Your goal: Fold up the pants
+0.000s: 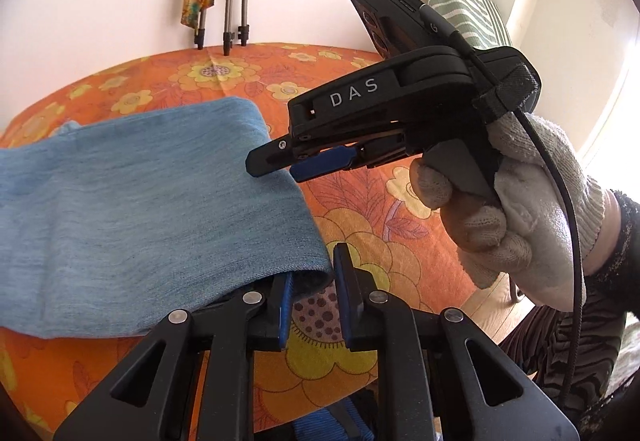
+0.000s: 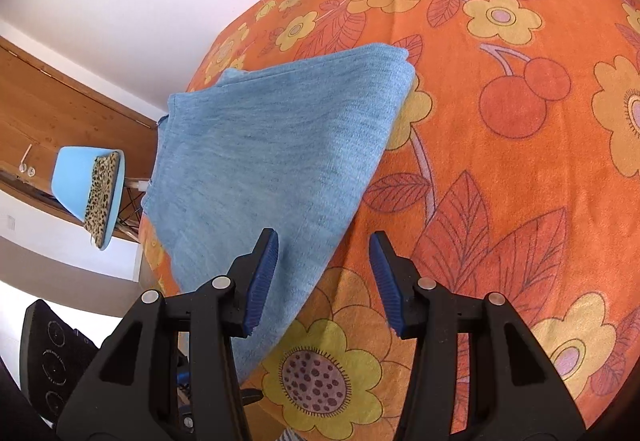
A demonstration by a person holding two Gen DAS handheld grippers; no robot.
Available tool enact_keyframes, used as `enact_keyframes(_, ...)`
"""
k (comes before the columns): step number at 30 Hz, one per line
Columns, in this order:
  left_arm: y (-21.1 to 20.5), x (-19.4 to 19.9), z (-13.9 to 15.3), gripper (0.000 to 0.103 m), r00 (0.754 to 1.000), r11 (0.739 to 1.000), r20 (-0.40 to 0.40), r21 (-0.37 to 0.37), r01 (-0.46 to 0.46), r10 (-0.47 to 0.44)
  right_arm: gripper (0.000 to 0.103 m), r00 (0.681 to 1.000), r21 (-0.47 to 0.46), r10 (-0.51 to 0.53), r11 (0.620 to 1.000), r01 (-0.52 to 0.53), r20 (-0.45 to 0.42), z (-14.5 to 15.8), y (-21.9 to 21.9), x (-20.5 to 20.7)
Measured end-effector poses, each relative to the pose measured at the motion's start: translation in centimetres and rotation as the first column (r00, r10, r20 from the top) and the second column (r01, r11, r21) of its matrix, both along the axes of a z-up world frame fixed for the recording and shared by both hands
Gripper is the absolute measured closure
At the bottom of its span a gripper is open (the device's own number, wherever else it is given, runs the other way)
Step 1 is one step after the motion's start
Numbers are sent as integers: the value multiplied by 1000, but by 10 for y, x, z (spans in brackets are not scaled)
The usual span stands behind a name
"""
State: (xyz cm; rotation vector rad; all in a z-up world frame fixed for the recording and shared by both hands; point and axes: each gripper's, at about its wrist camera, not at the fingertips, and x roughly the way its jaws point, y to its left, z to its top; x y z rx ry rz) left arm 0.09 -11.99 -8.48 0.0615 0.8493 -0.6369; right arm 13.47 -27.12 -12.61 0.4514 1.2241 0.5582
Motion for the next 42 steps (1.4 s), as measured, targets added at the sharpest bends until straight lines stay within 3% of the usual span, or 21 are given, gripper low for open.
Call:
enact_keyframes(3,-3,-3,0,86,1000,1000,6,16,2,-2,56,998,13,46,999,-45,-42,-6,9,-13)
enact_keyframes(6,-5,-8,-4,86,1000,999,-5,47,5,-4,81,994,74,64,996,-58,-86,-12,14,-19)
enact_keyframes(10,-10,-30,0,85,999,993,22,105,47,-49,90,996,92,53,995,-46,-73,-8,14,-18)
enact_keyframes(12,-16,-45,8,83,993,986,96,159,55,-70,91,996,102,52,994,-45,-69,-5,15,-16)
enact_keyframes(15,-22,-54,17,56,979,975,193,221,15,-59,91,996,103,58,993,-51,-62,-3,18,-14)
enact_keyframes(16,-23,-52,17,53,976,972,212,235,-7,-44,91,996,108,57,993,-50,-64,-3,19,-14)
enact_keyframes(19,-22,-43,13,51,971,960,239,275,-59,-9,91,996,122,49,992,-40,-76,-5,17,-11)
enact_keyframes(23,-20,-26,-4,49,980,949,198,308,-70,8,91,995,147,45,989,-32,-86,-4,14,-10)
enact_keyframes(26,-24,-20,-13,49,978,936,210,341,-83,10,91,995,166,42,986,-27,-90,-3,13,-9)
enact_keyframes(29,-24,-10,-18,49,980,937,196,336,-98,33,91,995,176,45,984,-29,-86,-1,15,-8)
enact_keyframes(30,-23,-6,-19,51,981,936,188,336,-104,42,91,995,177,46,984,-30,-86,0,15,-8)
enact_keyframes(31,-21,-3,-18,64,982,938,182,329,-108,49,91,995,175,47,984,-32,-83,1,16,-8)
enact_keyframes(34,-14,6,-16,81,986,948,151,297,-117,75,91,996,150,53,988,-43,-66,4,19,-7)
enact_keyframes(38,-6,12,-14,89,989,958,121,265,-110,81,91,998,113,54,992,-49,-40,7,22,-5)
enact_keyframes(39,-4,13,-12,90,990,960,116,258,-110,82,87,998,106,48,993,-44,-33,7,22,-3)
enact_keyframes(42,-1,12,-10,91,991,964,108,245,-105,80,59,1000,36,2,999,-3,14,10,19,4)
